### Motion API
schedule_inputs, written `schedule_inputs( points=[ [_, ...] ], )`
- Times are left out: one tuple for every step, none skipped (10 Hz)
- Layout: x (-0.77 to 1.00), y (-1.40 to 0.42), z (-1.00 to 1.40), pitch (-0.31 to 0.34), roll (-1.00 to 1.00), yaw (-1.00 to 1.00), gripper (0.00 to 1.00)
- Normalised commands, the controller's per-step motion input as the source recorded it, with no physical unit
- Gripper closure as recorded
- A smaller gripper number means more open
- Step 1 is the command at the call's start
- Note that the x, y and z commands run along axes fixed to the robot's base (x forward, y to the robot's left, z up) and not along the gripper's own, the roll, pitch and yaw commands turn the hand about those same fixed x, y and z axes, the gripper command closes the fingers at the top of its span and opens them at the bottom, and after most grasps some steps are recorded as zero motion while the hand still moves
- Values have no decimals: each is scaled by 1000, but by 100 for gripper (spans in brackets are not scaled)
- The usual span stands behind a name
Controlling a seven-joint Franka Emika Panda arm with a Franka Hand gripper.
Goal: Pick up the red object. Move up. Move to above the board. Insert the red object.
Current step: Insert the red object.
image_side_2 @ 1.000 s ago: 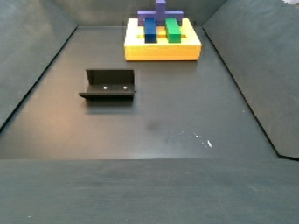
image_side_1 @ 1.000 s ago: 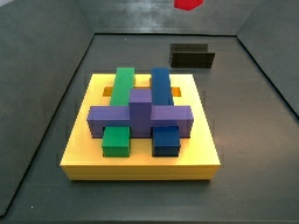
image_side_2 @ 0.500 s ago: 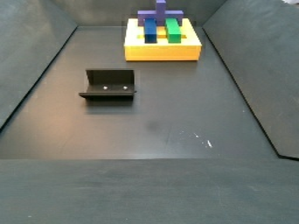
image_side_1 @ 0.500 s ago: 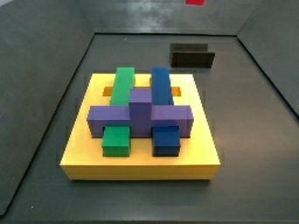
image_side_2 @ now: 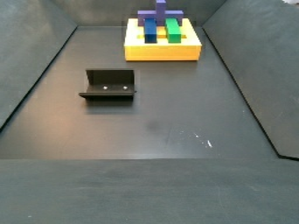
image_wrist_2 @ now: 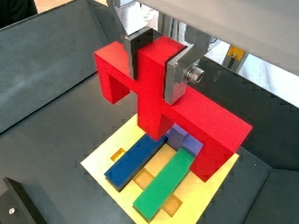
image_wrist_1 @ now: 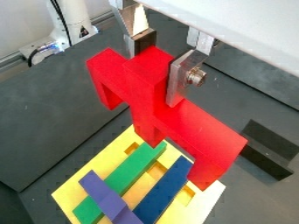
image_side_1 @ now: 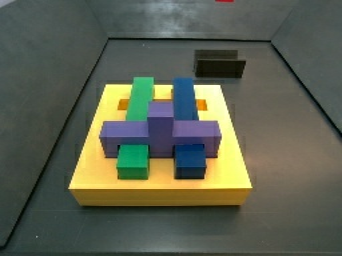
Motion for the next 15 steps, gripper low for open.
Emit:
schedule_inputs(
  points=[
    [0,303,-360,-74,-100,-23,100],
    [0,306,-660,-140,-113,-17,100],
    [0,180,-789,-179,-97,0,100],
    [-26,6,-889,-187,-23,0,100],
    [-83,66,-889,-190,0,0,100],
    [-149,0,-857,-209,0,11,100],
    [0,0,-729,-141,74,14,100],
    [0,177,-671,-100,79,109,100],
    [111,29,-654,-109,53,186,100],
    [349,6,-640,-14,34,180,100],
    [189,0,-589,-10,30,83,100],
    [0,0,-420,-9,47,26,100],
    [-43,0,-366,0,1,0,100],
    [-3,0,-291,0,0,0,100],
    [0,0,-306,0,0,0,100]
  ],
)
